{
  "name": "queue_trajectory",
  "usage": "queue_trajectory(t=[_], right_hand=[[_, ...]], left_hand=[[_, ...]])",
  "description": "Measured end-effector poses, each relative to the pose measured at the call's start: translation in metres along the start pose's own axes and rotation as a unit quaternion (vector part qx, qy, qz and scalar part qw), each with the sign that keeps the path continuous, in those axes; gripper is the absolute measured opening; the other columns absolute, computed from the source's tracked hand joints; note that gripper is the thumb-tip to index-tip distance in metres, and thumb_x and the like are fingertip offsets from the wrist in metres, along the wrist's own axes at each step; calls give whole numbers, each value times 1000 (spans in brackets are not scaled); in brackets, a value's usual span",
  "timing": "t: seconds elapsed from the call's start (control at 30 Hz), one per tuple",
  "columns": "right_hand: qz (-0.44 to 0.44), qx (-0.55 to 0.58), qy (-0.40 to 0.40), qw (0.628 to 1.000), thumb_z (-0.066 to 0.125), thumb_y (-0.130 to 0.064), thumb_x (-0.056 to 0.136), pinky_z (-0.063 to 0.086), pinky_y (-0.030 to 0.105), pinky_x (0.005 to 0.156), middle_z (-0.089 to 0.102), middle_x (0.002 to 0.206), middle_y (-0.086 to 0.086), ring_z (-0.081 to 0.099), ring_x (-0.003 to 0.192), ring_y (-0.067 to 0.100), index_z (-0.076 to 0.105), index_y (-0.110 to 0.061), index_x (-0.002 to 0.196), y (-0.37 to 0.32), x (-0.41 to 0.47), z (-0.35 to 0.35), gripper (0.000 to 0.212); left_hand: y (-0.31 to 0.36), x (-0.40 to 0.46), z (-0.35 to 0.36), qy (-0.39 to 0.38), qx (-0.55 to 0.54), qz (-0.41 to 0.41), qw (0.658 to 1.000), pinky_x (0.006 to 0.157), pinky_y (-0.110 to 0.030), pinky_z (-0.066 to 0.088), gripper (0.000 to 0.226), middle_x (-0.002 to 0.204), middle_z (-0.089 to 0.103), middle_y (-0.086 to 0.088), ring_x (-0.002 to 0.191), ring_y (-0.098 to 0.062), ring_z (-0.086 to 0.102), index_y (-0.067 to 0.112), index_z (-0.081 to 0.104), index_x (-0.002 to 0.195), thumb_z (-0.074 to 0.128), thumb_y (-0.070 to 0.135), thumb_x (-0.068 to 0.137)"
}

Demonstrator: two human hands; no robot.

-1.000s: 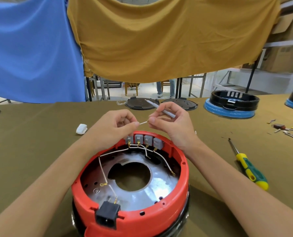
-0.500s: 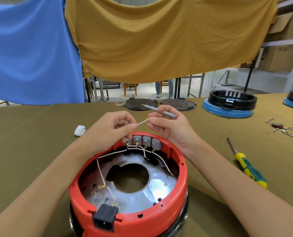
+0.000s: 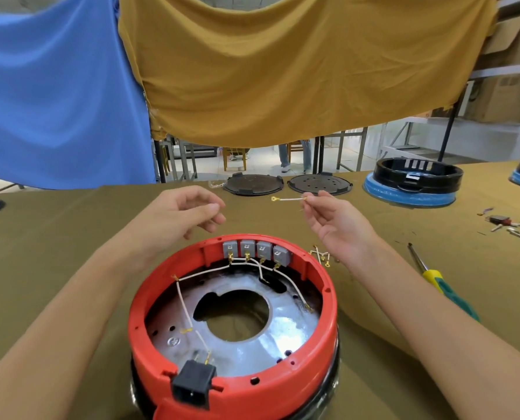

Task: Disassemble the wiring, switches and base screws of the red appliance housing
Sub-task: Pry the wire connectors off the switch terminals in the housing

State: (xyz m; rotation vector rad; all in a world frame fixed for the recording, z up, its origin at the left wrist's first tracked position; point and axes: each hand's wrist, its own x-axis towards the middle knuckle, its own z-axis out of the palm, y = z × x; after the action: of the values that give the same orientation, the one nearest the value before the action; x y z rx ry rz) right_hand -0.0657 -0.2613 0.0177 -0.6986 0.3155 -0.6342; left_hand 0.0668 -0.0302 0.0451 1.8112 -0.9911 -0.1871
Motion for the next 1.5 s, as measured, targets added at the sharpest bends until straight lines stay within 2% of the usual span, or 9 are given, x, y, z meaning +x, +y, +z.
queue_trajectory(t=[0.17,0.33,0.4,0.47,0.53,0.77,1.03,1.33,1.5], right_hand=[[-58,-98,74,991,63,11,88,60,25,79,73,104,19,70,84,18,58,3,115,-15,10,-12,29],[-64,-240,87,965,58,12,88,57,25,72,76,89,14,68,77,16,61,1,112,-21,14,-18,27],[-66,-326,86,939,58,7,90,56,28,72,76,84,10,67,79,19,64,-4,105,-21,15,-19,20],[-91,-435,94,891,58,-2,92,54,32,79,76,84,5,67,87,20,66,-11,97,-20,15,-20,13],[-133,-477,103,863,58,-4,90,50,34,82,76,86,4,66,94,20,65,-16,88,-18,15,-21,14],[-186,-374,61,907,58,-16,99,57,30,78,77,80,1,70,74,9,67,-15,100,-18,16,-16,9],[-114,-230,-85,963,54,-38,101,53,27,61,62,68,-2,59,62,11,74,-16,99,-13,10,-9,30],[-31,-198,-167,965,59,-17,98,53,24,56,66,69,2,59,58,12,63,-14,80,-5,3,0,18],[-23,-190,-170,967,61,-26,98,51,24,58,59,66,0,53,60,11,55,-16,82,-1,1,4,20]], left_hand=[[-10,-2,0,-53,97,-14,994,93,-35,51,14,102,72,3,97,-17,67,29,71,100,69,18,92],[-17,-1,5,-145,127,-29,981,99,-38,50,22,107,71,4,100,-15,68,28,67,111,62,13,96],[-19,0,4,-145,122,-28,981,98,-36,50,23,107,71,6,99,-13,69,29,67,111,61,12,96],[-21,0,4,-145,119,-28,982,96,-34,50,24,106,72,8,98,-10,69,30,67,111,61,12,96],[-21,0,3,-144,115,-29,982,94,-32,49,25,105,72,9,97,-8,69,32,67,109,61,12,96],[-19,-1,1,-156,101,-60,981,88,-28,48,31,104,72,10,96,-8,68,42,68,105,53,16,99],[-13,-5,3,-162,99,-38,981,98,-37,49,26,106,74,7,99,-10,69,33,68,115,53,17,101],[-11,-6,4,-188,108,-28,976,101,-35,48,24,111,72,13,103,-5,68,35,63,122,54,26,101],[-11,-5,6,-181,123,-25,975,101,-37,48,21,109,72,12,103,-6,67,34,64,117,54,25,101]])
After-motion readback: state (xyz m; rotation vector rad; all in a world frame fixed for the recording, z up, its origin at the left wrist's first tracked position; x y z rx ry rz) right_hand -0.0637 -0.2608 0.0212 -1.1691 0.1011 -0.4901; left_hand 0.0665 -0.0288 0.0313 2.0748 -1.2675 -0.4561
